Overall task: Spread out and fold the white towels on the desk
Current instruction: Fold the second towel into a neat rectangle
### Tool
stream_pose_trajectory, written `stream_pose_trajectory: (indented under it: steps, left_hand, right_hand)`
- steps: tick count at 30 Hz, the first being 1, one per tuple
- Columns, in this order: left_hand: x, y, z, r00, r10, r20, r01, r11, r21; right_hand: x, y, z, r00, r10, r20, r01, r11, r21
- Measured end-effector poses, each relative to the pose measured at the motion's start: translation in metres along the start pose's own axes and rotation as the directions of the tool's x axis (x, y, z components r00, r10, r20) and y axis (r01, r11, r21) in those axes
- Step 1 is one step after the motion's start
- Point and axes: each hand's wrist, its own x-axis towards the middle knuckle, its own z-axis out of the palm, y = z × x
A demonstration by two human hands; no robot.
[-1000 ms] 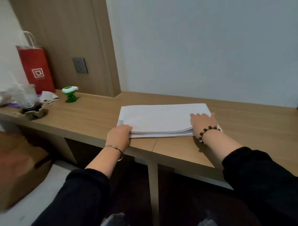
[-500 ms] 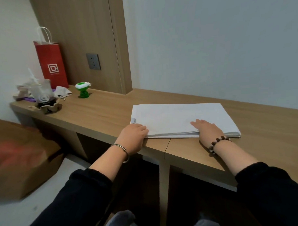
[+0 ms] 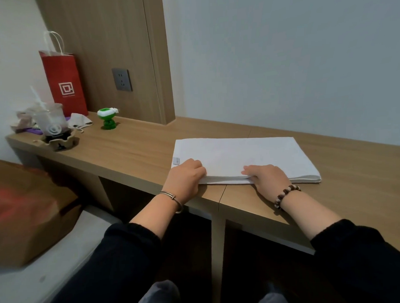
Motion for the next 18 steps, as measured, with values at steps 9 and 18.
stream_pose_trajectory:
  steps: [9,18]
  left_hand:
    - [0.021,0.020,-0.005,0.991,0.048,0.125,-0.049,0.999,0.008]
    - [0.020,0.018,0.001,0.995,0.066,0.075,-0.066,0.998,0.004]
  right_hand:
    - [0.002,-0.006,-0.011,0.998,-0.024,0.054,0.027,0.997,-0.069]
    - [-0.017,-0.006,-0.013,0.998,0.052,-0.039,-0.047,0.990,0.135]
